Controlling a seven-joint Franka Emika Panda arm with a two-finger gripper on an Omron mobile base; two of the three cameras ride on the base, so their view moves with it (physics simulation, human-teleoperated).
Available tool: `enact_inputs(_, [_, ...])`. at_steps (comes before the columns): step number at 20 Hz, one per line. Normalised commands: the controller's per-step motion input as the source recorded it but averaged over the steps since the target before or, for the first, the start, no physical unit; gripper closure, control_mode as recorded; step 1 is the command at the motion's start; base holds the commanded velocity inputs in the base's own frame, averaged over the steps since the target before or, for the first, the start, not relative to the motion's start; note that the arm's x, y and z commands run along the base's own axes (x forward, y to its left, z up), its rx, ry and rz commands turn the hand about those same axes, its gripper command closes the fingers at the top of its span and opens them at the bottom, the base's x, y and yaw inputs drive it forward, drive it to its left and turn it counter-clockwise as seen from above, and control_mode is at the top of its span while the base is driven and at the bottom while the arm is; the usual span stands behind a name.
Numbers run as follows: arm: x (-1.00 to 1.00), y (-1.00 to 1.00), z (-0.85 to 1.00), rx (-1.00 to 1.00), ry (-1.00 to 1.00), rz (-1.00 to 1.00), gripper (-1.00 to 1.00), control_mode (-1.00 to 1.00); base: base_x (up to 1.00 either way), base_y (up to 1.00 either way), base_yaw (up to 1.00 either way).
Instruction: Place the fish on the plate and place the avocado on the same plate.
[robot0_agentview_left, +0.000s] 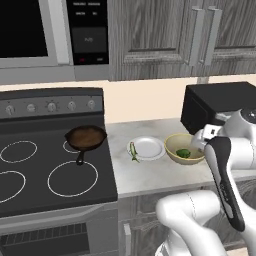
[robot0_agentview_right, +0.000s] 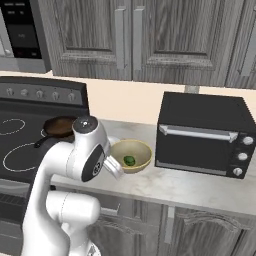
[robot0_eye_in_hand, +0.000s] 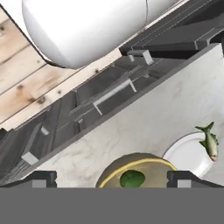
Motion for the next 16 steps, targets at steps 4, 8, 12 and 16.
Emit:
enact_inputs(4, [0.12,-0.11,-0.26,0.05,0.06,-0.12,-1.00,-1.00,0.00,0.00,0.00])
enact_inputs(8, [0.45,0.00,-0.27,0.02,0.03,-0.02,-1.00,-1.00,0.00,0.00,0.00])
enact_inputs(12, [0.57,-0.02,-0.27,0.03,0.00,0.00,-1.00,-1.00,0.00,0.00,0.00])
enact_inputs(16, [0.42,-0.11,-0.31,0.03,0.00,0.00,-1.00,-1.00,0.00,0.00,0.00])
